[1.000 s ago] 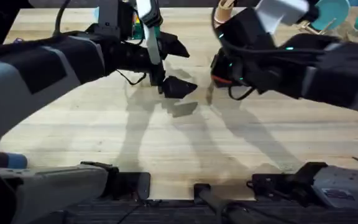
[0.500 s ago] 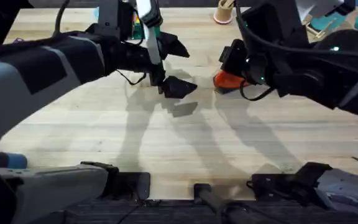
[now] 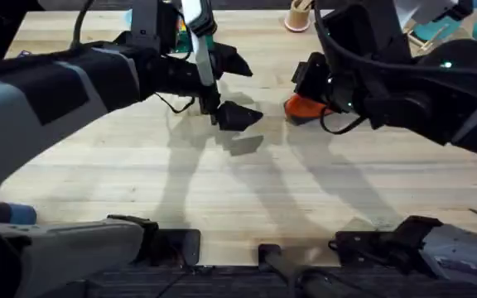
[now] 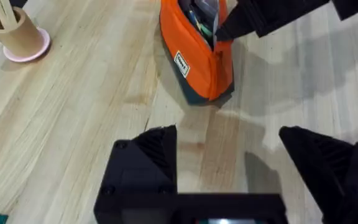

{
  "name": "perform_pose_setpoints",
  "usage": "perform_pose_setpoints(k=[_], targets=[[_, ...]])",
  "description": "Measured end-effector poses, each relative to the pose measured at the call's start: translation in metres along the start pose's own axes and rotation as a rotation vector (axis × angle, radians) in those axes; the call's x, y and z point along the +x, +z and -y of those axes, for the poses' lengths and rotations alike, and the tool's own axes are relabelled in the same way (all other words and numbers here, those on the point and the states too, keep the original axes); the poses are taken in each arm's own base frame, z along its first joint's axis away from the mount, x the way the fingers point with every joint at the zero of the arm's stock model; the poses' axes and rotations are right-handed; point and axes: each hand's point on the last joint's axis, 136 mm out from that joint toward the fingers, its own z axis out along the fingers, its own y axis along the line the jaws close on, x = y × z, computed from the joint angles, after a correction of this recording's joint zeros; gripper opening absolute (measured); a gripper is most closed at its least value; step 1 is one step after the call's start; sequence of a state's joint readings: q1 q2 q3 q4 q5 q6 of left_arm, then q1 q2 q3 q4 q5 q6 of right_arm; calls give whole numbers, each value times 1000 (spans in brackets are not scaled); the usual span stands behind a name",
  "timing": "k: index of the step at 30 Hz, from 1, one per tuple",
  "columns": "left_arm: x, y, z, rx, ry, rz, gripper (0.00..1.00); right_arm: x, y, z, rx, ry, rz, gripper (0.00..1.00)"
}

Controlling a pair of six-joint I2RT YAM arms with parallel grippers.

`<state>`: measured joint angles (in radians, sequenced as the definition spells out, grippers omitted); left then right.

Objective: Unzip the bag, pick up the pens from the table one at a time and place them inside, then zip the bag closed.

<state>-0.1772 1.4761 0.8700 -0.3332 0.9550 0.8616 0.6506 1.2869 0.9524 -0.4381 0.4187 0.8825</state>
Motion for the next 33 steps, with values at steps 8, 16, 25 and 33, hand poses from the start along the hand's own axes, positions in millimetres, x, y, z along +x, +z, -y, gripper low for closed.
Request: perform_pose_setpoints(k=[8,16,25,33], targets=[[0,0,0,0,0,0,995,0,0,0,-1,0,-1,30],[-7,0,5,32,1,39,994,1,0,0,-3,0,-3,30],[-10,10,14,55,20,24,995,1,0,-1,-3,-4,-3,30],[-15,33,17,57,30,7,995,-1,1,1,1,-11,-1,30]])
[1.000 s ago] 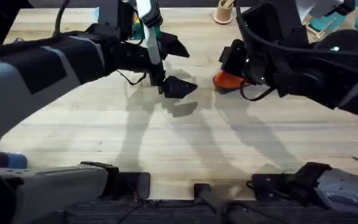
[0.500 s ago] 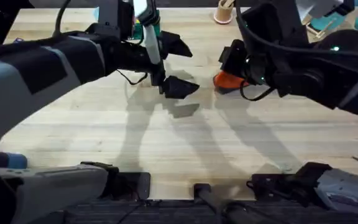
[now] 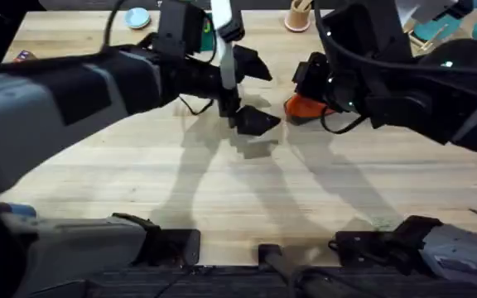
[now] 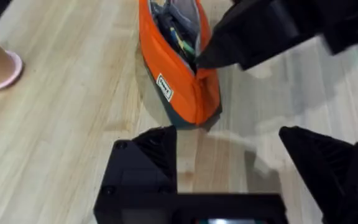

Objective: Unzip the bag, pick up the pens from the table one at a time and place them inside, then zip the bag closed.

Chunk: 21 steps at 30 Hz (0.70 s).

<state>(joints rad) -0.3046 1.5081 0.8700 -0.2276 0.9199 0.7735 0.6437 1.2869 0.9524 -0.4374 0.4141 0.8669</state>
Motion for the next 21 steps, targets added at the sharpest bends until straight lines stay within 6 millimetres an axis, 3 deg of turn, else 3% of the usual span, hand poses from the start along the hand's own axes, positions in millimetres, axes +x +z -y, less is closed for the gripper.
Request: perform_pose_setpoints(k=[11,21], targets=[[19,47,-14,21,-200,14,996,-2,1,1,3,-6,2,29],[17,66,-18,-67,-338,-30,996,-2,1,1,3,-10,3,30]])
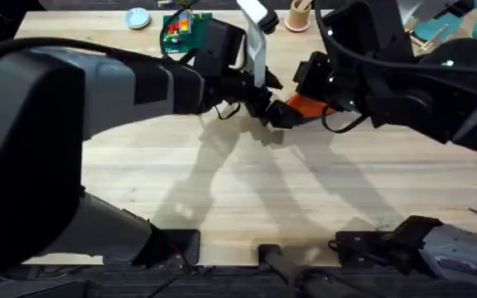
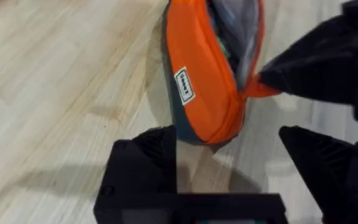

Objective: Unzip the bag, pick up the pens from the table one at a time and place them inside, then zip the bag closed.

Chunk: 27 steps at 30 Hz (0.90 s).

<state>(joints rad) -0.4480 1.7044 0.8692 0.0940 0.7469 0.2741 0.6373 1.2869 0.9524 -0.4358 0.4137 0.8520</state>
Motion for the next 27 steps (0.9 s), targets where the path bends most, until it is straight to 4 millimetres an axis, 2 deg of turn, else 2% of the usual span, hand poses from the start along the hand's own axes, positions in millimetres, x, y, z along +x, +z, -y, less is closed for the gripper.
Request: perform_pose_setpoints(k=[3,10,18,26,27], targets=[[2,5,0,-35,-36,-20,996,0,0,0,0,0,0,30],[-10,20,7,-90,-2,-4,996,0,0,0,0,0,0,29],[-12,21,4,-118,2,0,996,0,0,0,-2,0,-2,30],[-16,25,9,-113,22,10,993,0,0,0,-2,0,-2,30],[-15,26,9,-112,22,8,964,0,0,0,-2,0,-2,30]])
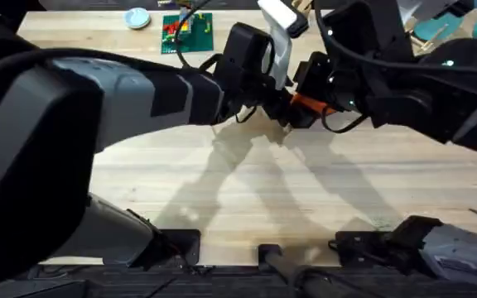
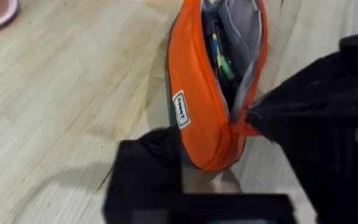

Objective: Unzip the bag, pick up the pens from the table one at a time and place them inside, then zip the bag closed.

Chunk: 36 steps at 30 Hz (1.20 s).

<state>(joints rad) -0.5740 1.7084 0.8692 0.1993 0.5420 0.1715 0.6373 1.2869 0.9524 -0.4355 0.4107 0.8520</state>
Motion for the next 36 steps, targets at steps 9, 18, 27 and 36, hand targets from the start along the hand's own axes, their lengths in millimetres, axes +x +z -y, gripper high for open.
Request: perform_pose_setpoints(k=[9,18,27,36], targets=[[8,4,-3,-7,-10,-18,378,-2,1,3,6,7,2,30],[7,4,-5,-23,-7,-17,45,-3,1,3,5,11,-1,30],[6,4,-6,-27,-3,-12,45,-3,2,4,7,3,0,30],[6,4,-6,-28,-3,-12,44,-14,6,17,36,-8,10,30]])
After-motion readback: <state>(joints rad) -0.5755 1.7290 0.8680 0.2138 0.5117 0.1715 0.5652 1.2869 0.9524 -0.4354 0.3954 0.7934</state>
